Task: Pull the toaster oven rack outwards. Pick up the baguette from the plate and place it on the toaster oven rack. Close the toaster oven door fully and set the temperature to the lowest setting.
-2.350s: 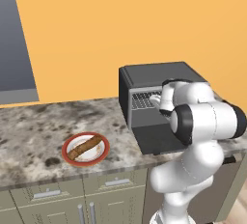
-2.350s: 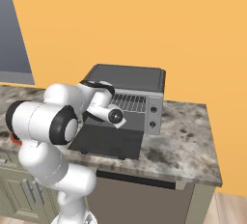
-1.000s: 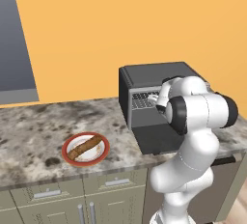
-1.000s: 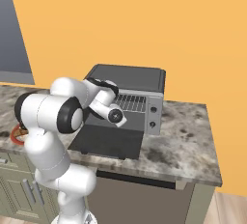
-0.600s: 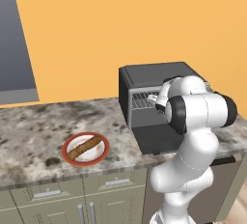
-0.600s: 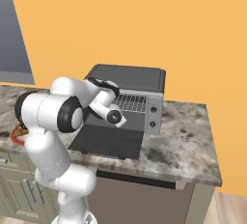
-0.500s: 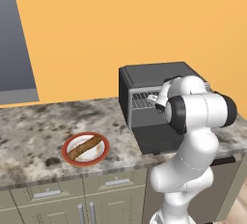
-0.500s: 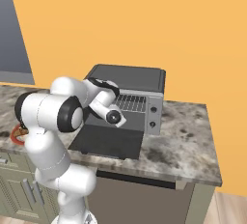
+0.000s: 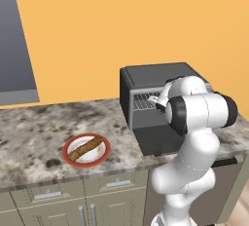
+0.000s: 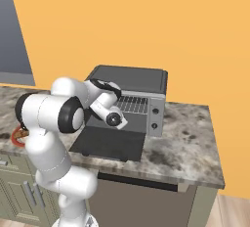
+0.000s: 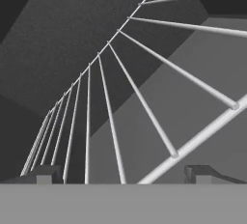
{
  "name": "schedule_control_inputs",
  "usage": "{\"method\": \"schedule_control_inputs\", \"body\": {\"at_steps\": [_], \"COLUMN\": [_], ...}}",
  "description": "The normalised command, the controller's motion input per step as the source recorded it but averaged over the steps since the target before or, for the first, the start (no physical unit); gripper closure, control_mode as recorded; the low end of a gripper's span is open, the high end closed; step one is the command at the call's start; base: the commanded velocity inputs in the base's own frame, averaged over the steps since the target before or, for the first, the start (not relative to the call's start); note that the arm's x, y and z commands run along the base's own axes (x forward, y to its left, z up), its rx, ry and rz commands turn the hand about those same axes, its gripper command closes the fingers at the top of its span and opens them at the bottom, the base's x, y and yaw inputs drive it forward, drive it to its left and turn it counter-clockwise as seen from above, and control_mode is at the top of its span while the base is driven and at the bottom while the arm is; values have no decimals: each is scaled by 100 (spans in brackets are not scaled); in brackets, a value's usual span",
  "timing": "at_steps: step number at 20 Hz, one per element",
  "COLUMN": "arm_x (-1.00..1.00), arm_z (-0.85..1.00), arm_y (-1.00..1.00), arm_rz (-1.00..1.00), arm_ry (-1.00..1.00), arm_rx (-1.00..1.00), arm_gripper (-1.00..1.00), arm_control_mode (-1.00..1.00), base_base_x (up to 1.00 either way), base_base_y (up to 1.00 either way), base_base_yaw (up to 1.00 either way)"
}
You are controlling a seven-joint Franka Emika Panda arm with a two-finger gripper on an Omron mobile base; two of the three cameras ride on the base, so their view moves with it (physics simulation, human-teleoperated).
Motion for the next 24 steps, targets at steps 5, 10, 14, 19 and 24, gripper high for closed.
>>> {"method": "schedule_control_inputs", "body": {"at_steps": [5, 10, 14, 19, 24], "arm_x": [9, 0, 0, 0, 0], "arm_z": [-3, 0, 0, 0, 0], "arm_y": [0, 0, 0, 0, 0], "arm_rz": [0, 0, 0, 0, 0], "arm_ry": [0, 0, 0, 0, 0], "arm_rx": [0, 0, 0, 0, 0], "arm_gripper": [-100, -100, 100, 100, 100], "arm_control_mode": [-100, -100, -100, -100, -100], "base_base_x": [0, 0, 0, 0, 0], "base_base_y": [0, 0, 0, 0, 0], "base_base_yaw": [0, 0, 0, 0, 0]}}
